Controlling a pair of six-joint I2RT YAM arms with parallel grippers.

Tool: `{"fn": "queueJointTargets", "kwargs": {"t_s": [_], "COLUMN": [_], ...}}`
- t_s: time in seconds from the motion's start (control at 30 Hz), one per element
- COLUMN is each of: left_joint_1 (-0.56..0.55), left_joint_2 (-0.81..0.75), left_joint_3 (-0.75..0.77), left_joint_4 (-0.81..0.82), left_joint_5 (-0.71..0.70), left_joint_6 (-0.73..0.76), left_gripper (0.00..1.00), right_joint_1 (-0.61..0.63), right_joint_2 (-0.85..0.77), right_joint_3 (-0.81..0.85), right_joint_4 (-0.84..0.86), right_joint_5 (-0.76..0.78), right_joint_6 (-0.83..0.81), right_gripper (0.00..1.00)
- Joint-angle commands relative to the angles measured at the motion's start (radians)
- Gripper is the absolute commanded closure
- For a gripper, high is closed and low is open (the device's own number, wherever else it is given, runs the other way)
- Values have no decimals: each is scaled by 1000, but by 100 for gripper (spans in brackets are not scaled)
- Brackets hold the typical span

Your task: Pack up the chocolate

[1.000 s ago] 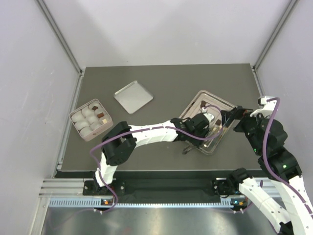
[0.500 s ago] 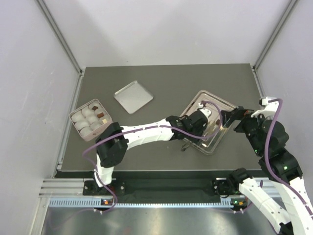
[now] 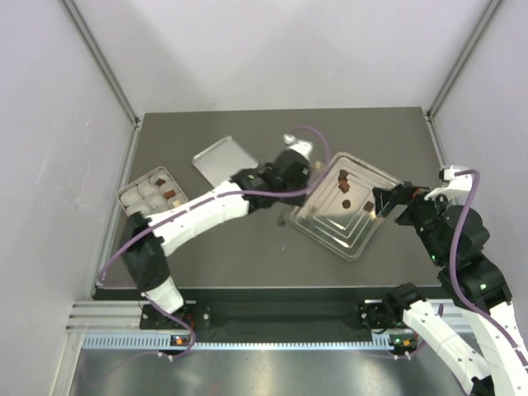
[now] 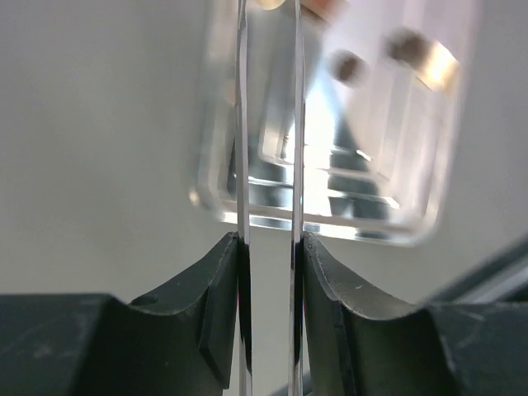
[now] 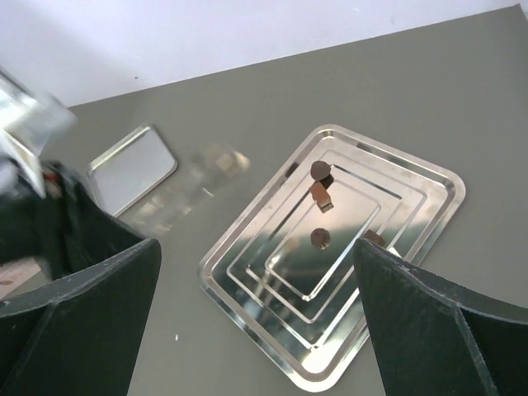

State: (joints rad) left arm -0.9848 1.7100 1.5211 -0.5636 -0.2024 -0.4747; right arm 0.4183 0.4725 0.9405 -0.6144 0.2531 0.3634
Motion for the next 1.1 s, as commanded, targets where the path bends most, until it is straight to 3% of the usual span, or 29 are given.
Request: {"fn": "queueJointTargets", "kwargs": {"t_s": [0.0,0.2,0.43,0.53,0.77,1.07], "left_joint_1": [144,469,841,940,1066,1086], "left_joint_2": [-153,-321,-366,-366,-365,-346], "left_joint_3": [-56,-137,-157,-170,-219,-231], "left_joint_4": [-50,-136,-222,-239,-242,-269], "left_joint_5": [-46,-19,26,44,50,-31], "left_joint_6": [-21,-27,-12,-12,-12,-5], "left_gripper": [65,64,63,63,64,64], "right_joint_1": [14,14,14,14,23,39], "right_joint_2": [-14,-32,-43,-46,-55,-64], "right_joint_3": [-20,-51,-85,-91,-101,-106], "right_joint_4": [21,35,64,74,93,96], "right_joint_5": [-29,-44,-40,-41,-38,-23], "right_joint_6": [17,11,-7,-17,-34,-37], "right_gripper": [0,0,0,0,0,0]}}
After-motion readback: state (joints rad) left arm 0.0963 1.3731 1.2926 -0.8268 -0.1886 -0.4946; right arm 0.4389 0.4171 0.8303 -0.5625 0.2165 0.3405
